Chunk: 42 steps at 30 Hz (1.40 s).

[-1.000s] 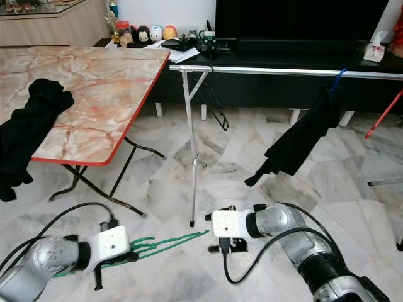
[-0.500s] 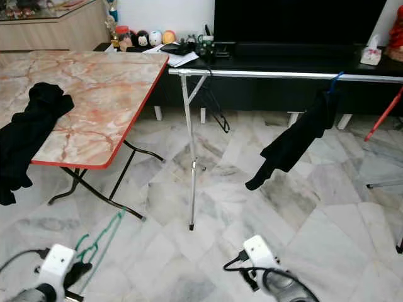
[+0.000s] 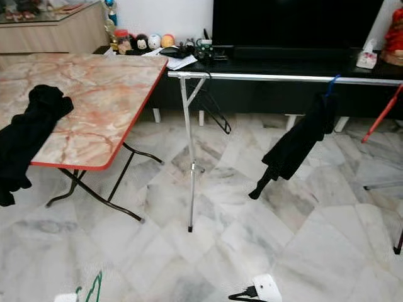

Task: Hang hanger

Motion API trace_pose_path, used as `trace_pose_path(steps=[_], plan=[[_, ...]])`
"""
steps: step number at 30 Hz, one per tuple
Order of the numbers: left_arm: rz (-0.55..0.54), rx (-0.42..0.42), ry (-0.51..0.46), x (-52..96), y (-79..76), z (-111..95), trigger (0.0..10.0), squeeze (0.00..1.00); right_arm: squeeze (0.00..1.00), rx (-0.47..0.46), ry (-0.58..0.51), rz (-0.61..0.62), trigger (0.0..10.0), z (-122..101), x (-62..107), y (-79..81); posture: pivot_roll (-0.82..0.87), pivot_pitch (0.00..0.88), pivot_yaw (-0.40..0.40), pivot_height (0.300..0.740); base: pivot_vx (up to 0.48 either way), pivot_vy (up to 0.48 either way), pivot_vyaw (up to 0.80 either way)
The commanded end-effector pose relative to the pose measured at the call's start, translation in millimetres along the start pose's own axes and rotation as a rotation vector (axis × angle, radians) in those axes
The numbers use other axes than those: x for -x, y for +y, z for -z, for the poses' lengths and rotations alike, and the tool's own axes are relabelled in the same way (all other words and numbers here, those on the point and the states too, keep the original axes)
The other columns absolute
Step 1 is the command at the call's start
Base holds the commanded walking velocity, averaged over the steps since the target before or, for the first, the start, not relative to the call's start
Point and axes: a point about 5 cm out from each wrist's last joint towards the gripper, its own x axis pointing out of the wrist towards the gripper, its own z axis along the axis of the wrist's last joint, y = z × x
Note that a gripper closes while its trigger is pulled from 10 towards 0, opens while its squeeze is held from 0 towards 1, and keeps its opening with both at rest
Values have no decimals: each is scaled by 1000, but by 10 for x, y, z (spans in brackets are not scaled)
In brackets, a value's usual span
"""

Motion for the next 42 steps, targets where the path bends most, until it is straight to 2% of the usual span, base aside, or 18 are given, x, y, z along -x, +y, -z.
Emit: trace_pose_path(steps=[1, 7, 10, 13, 20, 21, 27, 30, 35, 36, 38, 40, 42], plan=[[-11, -17, -7, -19, -13, -36, 10000, 0, 0, -28, -42, 11, 10000, -51, 6, -53, -64, 0, 41, 740, 0, 0, 0], [-27, -18, 5, -33, -14, -25, 10000, 0, 0, -31, -49, 28, 10000, -47, 11, -87, -64, 0, 41, 740, 0, 0, 0], [-44, 26, 28, -25, 45, 16, 10000, 0, 0, -309, -52, 80, 10000, 54, 39, -245, -65, 0, 46, 740, 0, 0, 0], [-50, 14, 52, 18, 176, 106, 10000, 0, 0, -390, -59, 72, 10000, 89, 53, -299, -64, 0, 49, 740, 0, 0, 0], [-84, 29, 103, 141, 405, 350, 10000, 0, 0, -355, -76, 50, 10000, -36, 37, -255, -71, 0, 56, 740, 0, 0, 0], [-82, 9, 117, 178, 449, 421, 10000, 0, 0, -367, -80, 36, 10000, -57, 37, -252, -75, 0, 57, 740, 0, 0, 0], [-85, 3, 148, 256, 523, 568, 10000, 0, 0, -365, -95, 39, 10000, -84, 39, -266, -78, 0, 59, 740, 0, -247, 0], [-77, 2, 153, 256, 484, 597, 10000, 0, 0, -386, -99, 48, 10000, -69, 39, -265, -73, 0, 63, 740, 0, -319, 0], [-80, 2, 163, 254, 432, 634, 10000, 0, 0, -370, -94, 49, 10000, -60, 40, -271, -70, 0, 60, 740, 0, -379, 0], [-77, 0, 166, 227, 358, 624, 10000, 0, 0, -365, -92, 54, 10000, -57, 40, -274, -69, 0, 58, 740, 0, -390, 0], [-76, -1, 167, 216, 328, 617, 10000, 0, 0, -362, -90, 55, 10000, -57, 40, -274, -69, 0, 58, 740, 0, -390, 0], [-59, -1, 145, 136, 164, 510, 10000, 0, 0, -357, -90, 52, 10000, -61, 40, -272, -71, 0, 52, 740, 0, -394, 0], [-56, 0, 138, 118, 129, 479, 10000, 0, 0, -362, -90, 51, 10000, -62, 40, -272, -71, 0, 52, 740, 0, -394, 0]])
